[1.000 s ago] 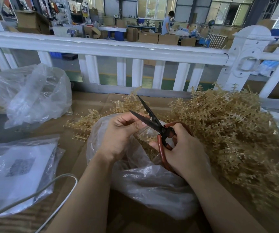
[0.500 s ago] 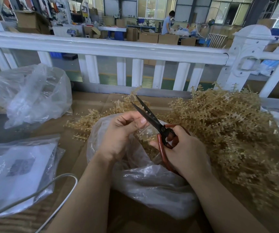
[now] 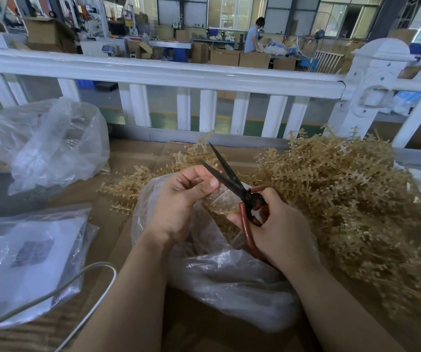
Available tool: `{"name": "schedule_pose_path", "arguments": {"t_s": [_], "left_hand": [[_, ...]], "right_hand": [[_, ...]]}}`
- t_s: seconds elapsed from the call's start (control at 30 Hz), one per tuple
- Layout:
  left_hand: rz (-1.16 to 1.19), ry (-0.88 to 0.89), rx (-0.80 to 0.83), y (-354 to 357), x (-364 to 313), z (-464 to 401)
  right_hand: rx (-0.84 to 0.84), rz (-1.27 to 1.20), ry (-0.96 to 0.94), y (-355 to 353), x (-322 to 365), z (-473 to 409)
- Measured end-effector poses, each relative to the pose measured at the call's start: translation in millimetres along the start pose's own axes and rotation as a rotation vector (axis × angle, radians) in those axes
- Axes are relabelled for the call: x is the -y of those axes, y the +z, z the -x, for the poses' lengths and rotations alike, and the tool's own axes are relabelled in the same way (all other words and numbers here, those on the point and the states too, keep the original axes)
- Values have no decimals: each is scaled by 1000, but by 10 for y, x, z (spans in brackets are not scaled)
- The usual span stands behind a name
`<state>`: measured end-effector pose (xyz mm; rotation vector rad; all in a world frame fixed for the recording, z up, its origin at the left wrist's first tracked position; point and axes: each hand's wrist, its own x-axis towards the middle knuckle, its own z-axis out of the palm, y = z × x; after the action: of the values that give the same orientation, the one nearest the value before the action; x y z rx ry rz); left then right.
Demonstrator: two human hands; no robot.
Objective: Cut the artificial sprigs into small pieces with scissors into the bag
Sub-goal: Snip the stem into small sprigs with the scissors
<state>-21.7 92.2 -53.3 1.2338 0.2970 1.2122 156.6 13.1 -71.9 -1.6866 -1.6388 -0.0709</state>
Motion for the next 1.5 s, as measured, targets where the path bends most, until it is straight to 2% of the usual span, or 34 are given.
{"name": "schedule_pose_path", "arguments": {"t_s": [0.3,0.47,0.8,1.5], "left_hand": [[-46,-34,-62,-26,12,-20],[-73,-46,-35,-54,21,-15],[-90,-44,19,-14,30,-12],[-59,-83,31,-7,-12,-2]], "right_hand": [[-9,-28,10,-29,3,-3],[-56,-129,72,-32,0,10],[54,50,31,-5,-2,-13],[-9,34,-2,0,12,4]]}}
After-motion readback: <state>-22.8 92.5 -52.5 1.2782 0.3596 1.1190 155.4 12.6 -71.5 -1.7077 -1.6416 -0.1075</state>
